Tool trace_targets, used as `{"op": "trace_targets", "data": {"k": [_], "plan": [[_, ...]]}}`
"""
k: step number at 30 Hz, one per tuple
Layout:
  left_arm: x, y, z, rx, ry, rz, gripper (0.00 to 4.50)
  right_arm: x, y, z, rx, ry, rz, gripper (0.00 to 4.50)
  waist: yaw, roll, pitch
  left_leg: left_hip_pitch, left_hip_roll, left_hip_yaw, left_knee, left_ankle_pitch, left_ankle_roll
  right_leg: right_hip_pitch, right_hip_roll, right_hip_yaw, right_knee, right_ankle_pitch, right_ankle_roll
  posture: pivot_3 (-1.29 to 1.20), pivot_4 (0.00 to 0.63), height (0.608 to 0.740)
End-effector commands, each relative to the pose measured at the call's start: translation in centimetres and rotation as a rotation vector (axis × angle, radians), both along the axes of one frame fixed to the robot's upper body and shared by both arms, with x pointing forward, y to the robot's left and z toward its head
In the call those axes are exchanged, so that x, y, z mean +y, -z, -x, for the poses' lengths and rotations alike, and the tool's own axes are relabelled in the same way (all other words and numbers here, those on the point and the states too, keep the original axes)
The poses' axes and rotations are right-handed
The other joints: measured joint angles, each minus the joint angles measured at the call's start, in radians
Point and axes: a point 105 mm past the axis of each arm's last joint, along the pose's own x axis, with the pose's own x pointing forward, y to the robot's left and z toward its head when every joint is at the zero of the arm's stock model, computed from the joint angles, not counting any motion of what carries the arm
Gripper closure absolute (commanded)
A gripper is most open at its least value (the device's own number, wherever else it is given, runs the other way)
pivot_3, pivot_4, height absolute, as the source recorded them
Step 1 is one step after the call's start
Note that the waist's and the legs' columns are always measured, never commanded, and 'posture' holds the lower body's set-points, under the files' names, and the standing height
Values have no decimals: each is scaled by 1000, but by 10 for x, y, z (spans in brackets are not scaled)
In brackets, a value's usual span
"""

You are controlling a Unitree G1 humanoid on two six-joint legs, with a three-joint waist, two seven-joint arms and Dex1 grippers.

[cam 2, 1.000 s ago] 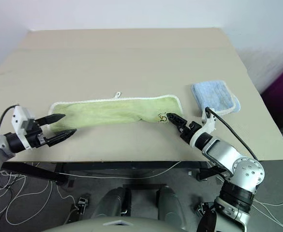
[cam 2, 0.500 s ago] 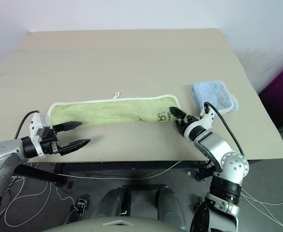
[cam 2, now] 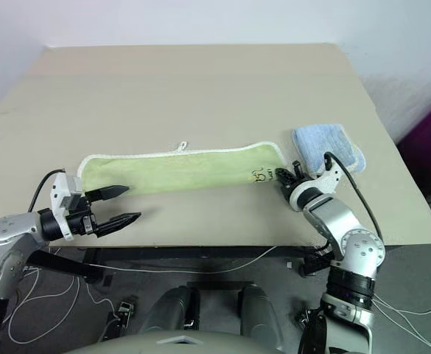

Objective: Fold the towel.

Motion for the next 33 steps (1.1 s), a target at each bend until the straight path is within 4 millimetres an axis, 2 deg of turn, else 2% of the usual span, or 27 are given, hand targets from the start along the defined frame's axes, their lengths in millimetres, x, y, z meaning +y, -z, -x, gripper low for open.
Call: {"op": "trace_targets", "data": {"k": [1,6,10,13,16,19,21,25,28,33], "plan": [[-2,-3,-3,-34,9,-8,26,-21,-24,-3,-91,18,52,4429,1,0,0,0,0,0,0,0,0,0,0,0,0,0,0,0,150,740],[-4,0,-3,-36,9,-3,26,-17,-42,-7,-176,-96,262,4429,-1,0,0,0,0,0,0,0,0,0,0,0,0,0,0,0,150,740],[-4,0,-4,-43,1,-1,26,-1,-57,-10,-266,-234,466,4429,0,0,0,0,0,0,0,0,0,0,0,0,0,0,0,0,150,740],[-3,0,-4,-46,-6,-1,26,18,-69,-10,-351,-365,595,4429,0,0,0,0,1,0,0,0,0,0,0,0,0,0,0,0,150,740],[-3,0,-4,-52,-15,3,26,51,-74,-6,-447,-547,761,4429,-1,0,0,0,1,0,0,0,0,0,0,0,-1,0,0,0,150,740],[-5,1,-5,-53,-16,7,26,84,-71,-3,-524,-702,871,4429,0,0,0,0,1,0,0,0,0,0,0,0,-1,0,0,0,150,740],[-8,2,-5,-53,-12,15,26,114,-63,-1,-569,-819,898,4429,0,0,0,-1,1,0,0,0,0,0,0,0,-1,0,0,0,150,740],[-13,3,-6,-56,-8,23,26,152,-48,-2,-617,-942,916,4429,0,0,0,-1,1,0,0,0,0,-1,-1,0,-1,0,0,0,150,740],[-14,3,-5,-57,-9,28,26,169,-36,-4,-625,-988,921,4429,4,-1,0,-2,0,-1,1,0,0,-2,-1,0,-1,0,0,0,150,740],[-12,4,-1,-54,-33,35,26,174,-31,-6,-632,-1005,915,4429,2,0,0,-2,0,-1,0,0,0,-3,-2,0,-1,0,0,0,150,740]]}}
